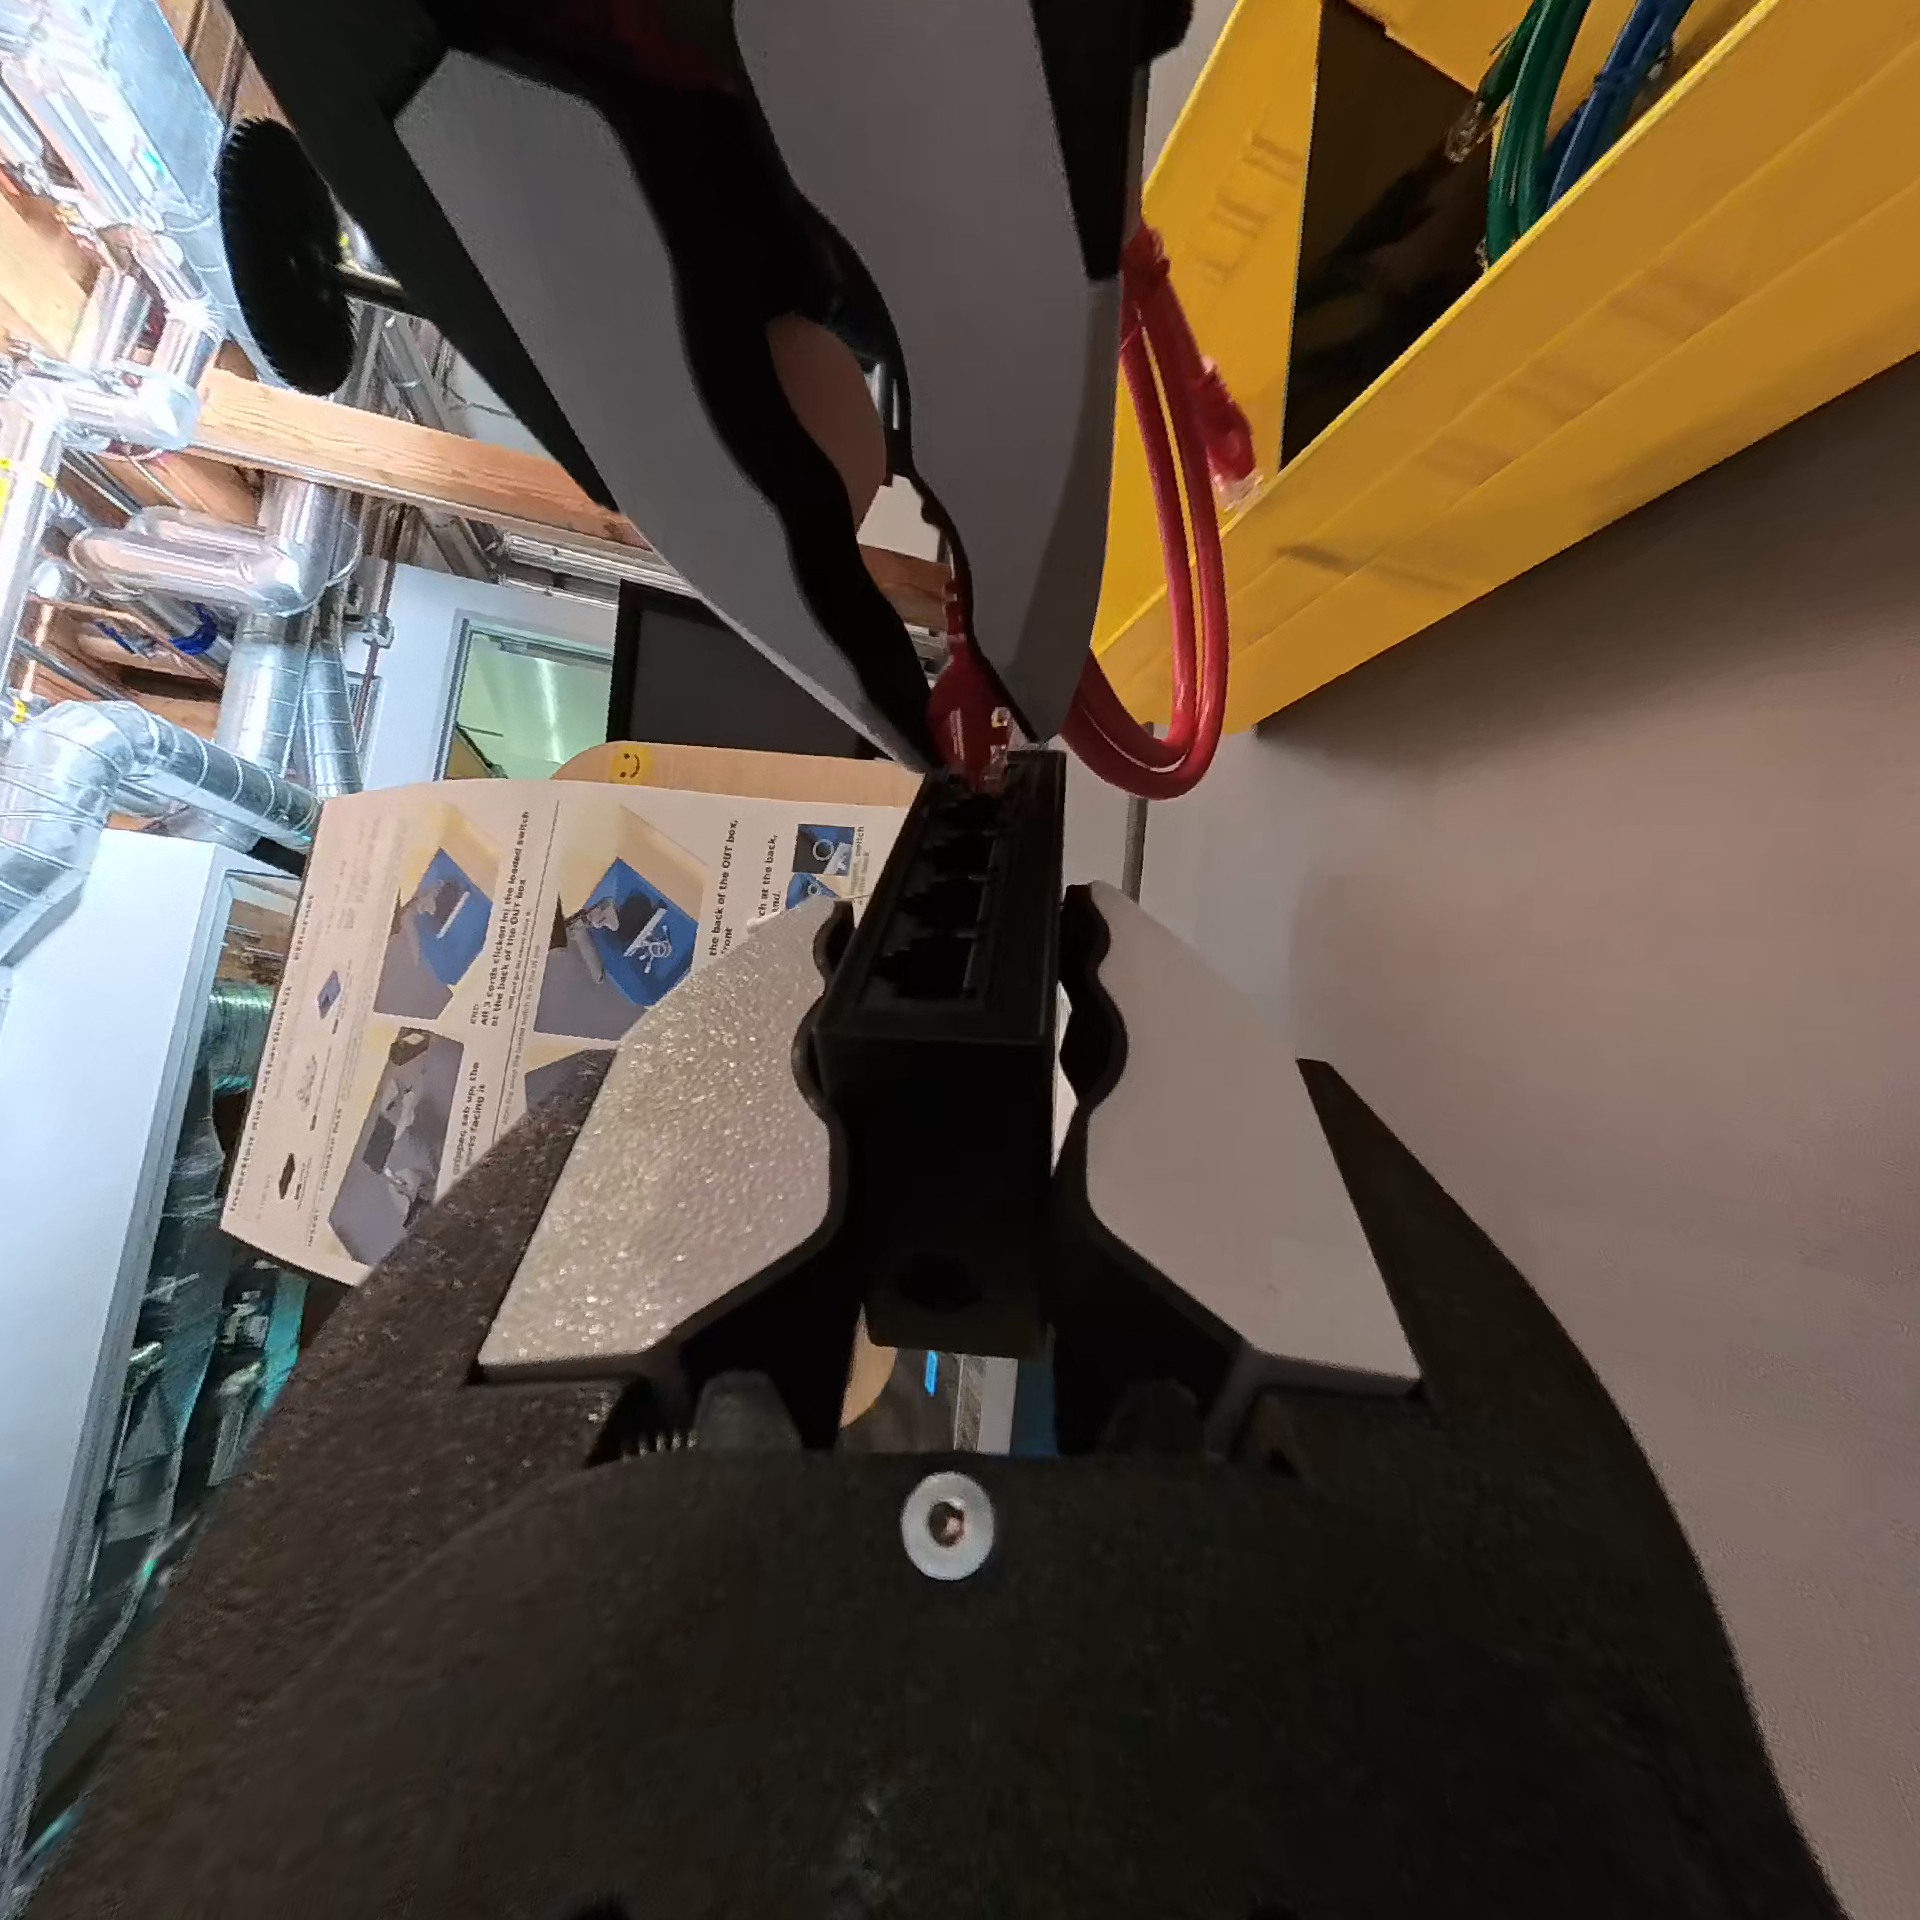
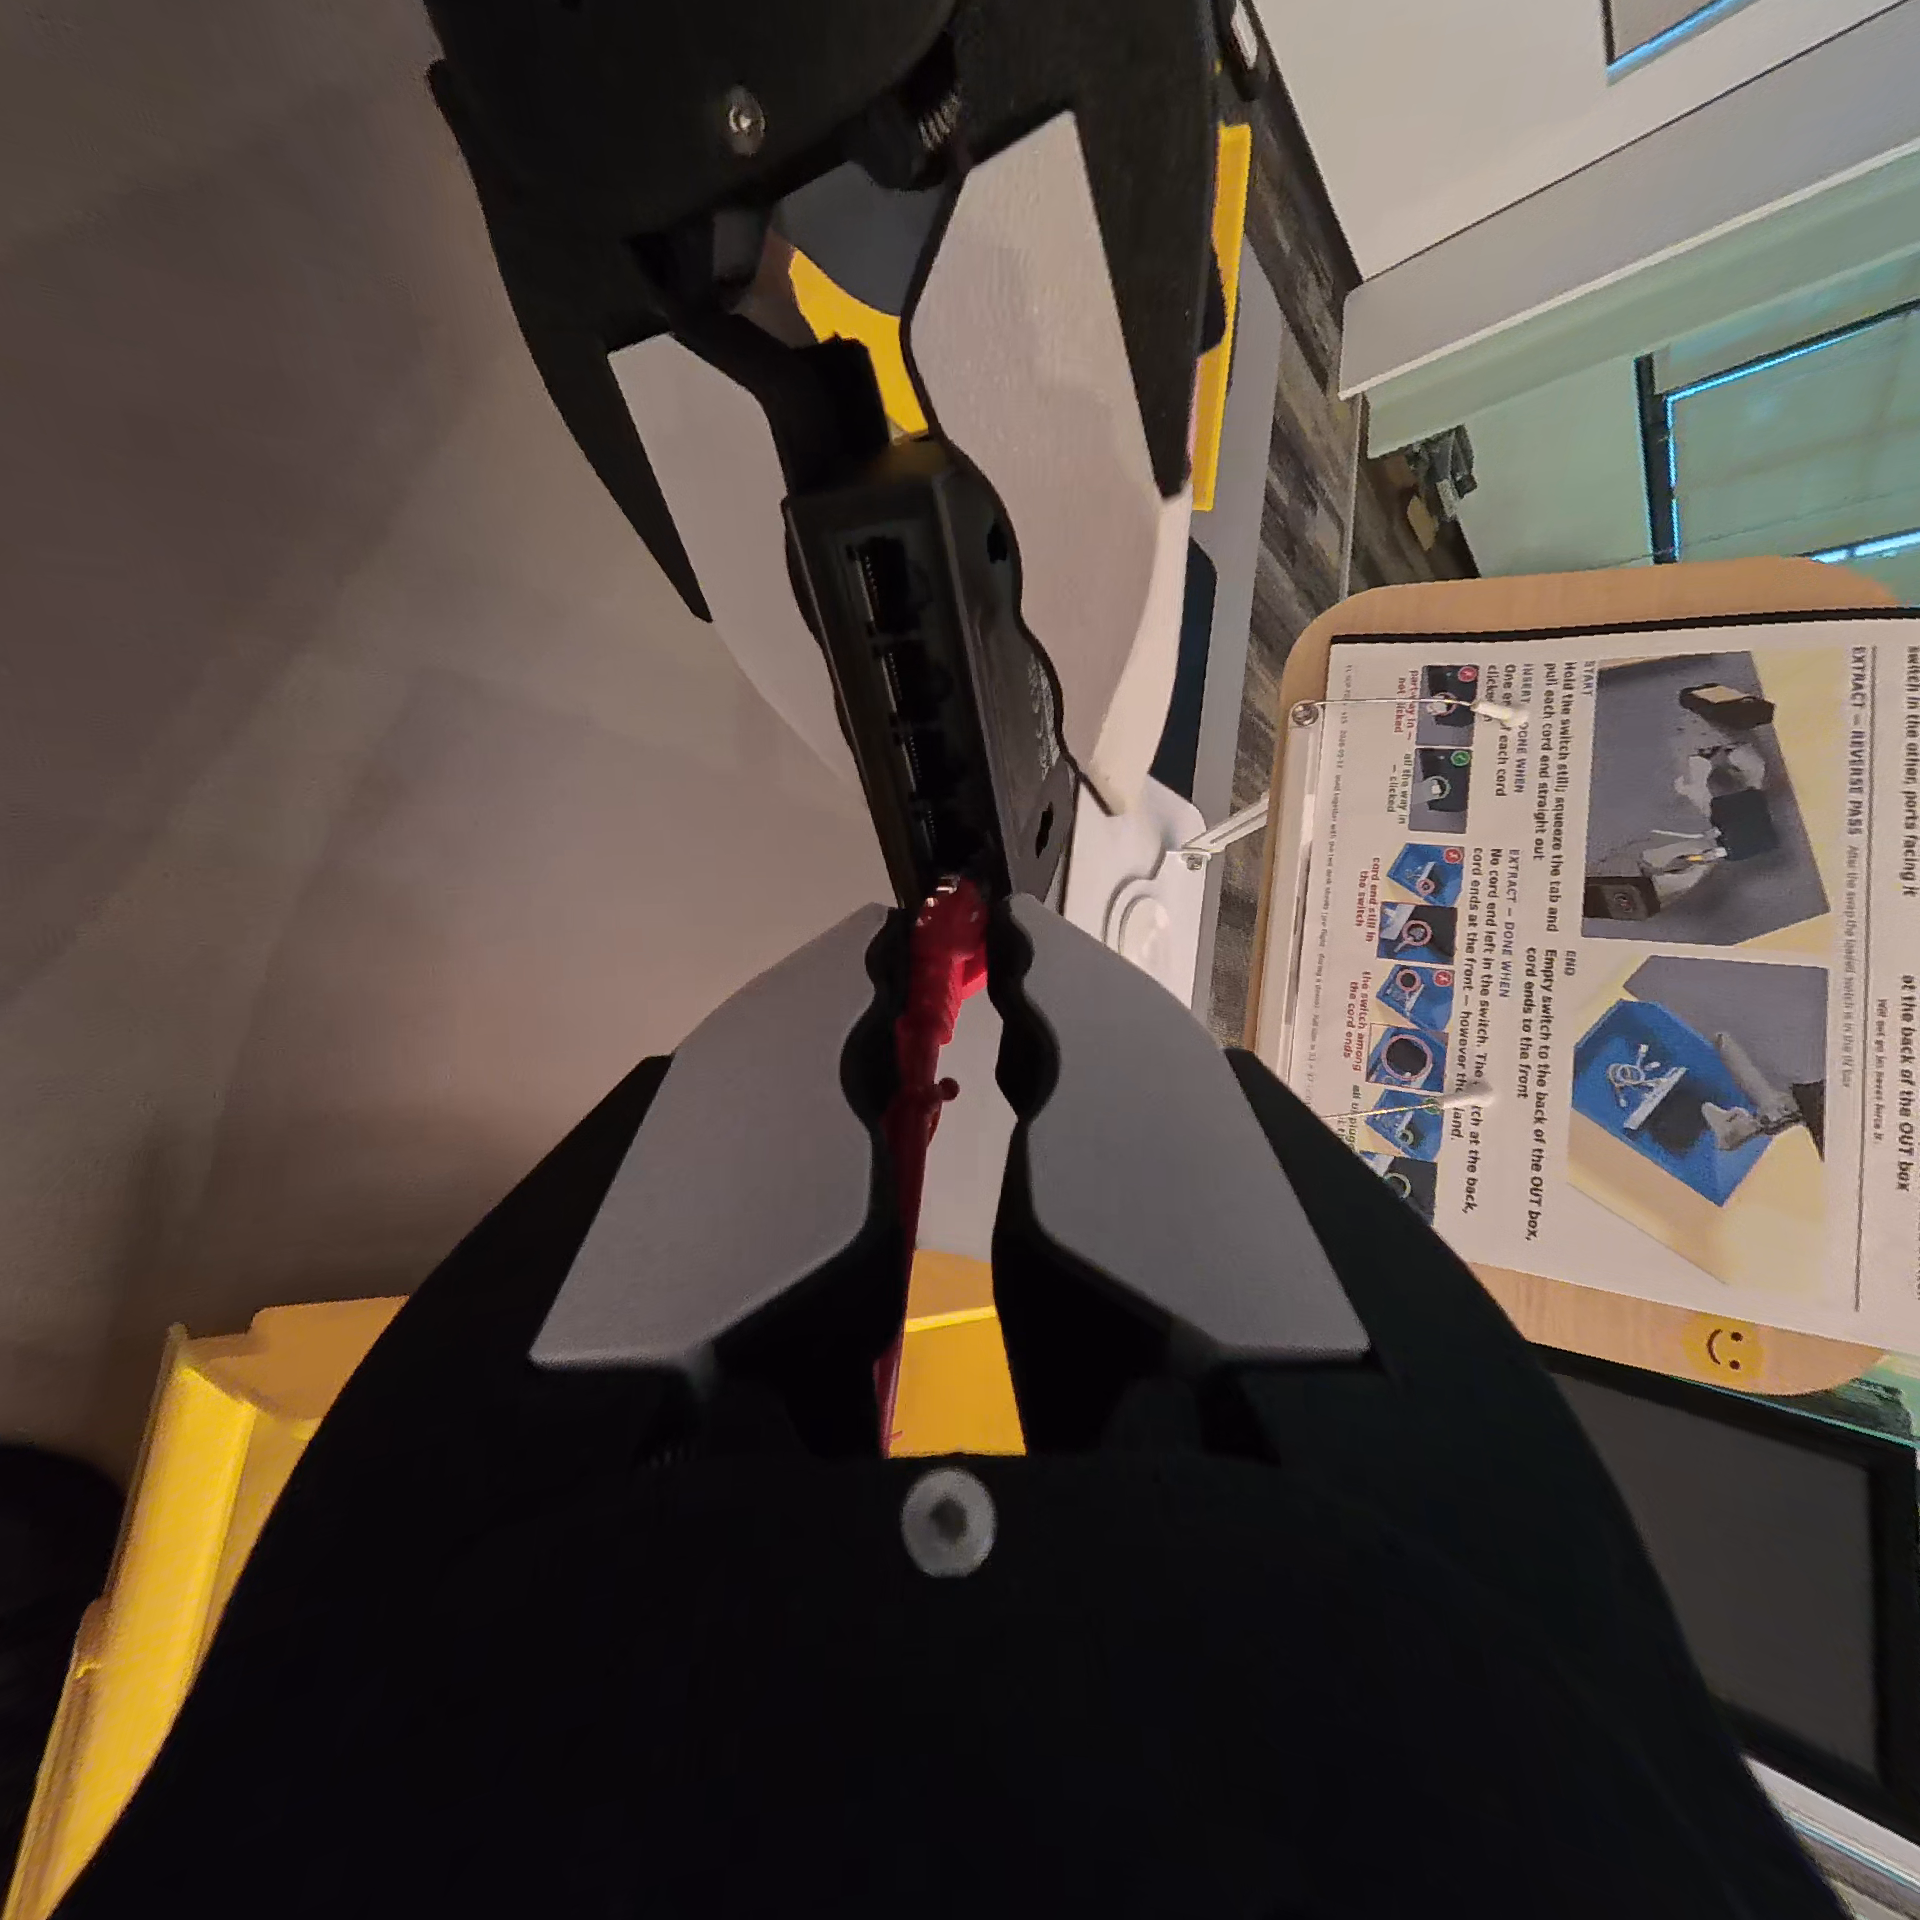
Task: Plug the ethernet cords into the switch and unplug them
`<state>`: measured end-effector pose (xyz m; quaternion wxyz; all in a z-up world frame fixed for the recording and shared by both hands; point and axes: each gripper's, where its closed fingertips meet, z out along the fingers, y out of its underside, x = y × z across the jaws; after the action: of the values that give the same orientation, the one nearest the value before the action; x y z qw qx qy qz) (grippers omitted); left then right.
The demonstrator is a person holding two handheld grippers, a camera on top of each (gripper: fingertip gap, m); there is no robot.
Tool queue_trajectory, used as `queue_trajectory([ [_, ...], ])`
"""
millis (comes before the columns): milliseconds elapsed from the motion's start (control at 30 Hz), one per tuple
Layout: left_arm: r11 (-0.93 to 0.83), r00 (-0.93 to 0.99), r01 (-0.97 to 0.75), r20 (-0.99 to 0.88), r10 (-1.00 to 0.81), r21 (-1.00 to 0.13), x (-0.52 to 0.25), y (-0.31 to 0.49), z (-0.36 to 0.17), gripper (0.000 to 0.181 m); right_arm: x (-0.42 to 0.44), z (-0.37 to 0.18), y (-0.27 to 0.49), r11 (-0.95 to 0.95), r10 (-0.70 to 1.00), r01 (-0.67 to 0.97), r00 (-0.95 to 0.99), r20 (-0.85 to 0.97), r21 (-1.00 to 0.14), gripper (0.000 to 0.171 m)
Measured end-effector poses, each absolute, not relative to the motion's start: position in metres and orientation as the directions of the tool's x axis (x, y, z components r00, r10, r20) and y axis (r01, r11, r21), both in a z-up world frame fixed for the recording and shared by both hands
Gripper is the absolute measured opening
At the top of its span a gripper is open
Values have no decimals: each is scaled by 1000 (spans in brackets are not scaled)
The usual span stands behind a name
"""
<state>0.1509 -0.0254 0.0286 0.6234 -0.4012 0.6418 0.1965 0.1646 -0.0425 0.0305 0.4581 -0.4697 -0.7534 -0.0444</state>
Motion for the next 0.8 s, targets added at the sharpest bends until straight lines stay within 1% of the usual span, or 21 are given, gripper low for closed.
queue_trajectory([
  [167,609,95,-755,-960,-263,-242,151,-28,30,40,165,32,-45,560,672,738,-139,727,-377,16],
  [233,598,110,-757,-954,-278,-262,152,-28,31,39,166,34,-45,563,666,737,-138,733,-374,16],
  [400,540,156,-799,-959,-236,-263,145,-23,43,41,158,45,-36,588,558,754,-115,822,-293,14],
  [500,558,202,-774,-953,-228,-298,145,-27,50,41,154,54,-33,602,472,765,-111,875,-228,14],
  [600,538,195,-789,-952,-237,-296,141,-25,51,40,152,55,-33,593,449,780,-115,886,-199,14],
  [733,499,202,-795,-926,-318,-344,134,-20,48,39,149,55,-28,591,446,779,-99,889,-210,14],
  [767,482,210,-799,-917,-339,-360,131,-19,48,34,148,58,-26,591,434,777,-80,897,-217,14],
  [800,467,226,-800,-910,-347,-377,127,-16,50,39,150,62,-23,583,414,784,-61,908,-213,14],
])
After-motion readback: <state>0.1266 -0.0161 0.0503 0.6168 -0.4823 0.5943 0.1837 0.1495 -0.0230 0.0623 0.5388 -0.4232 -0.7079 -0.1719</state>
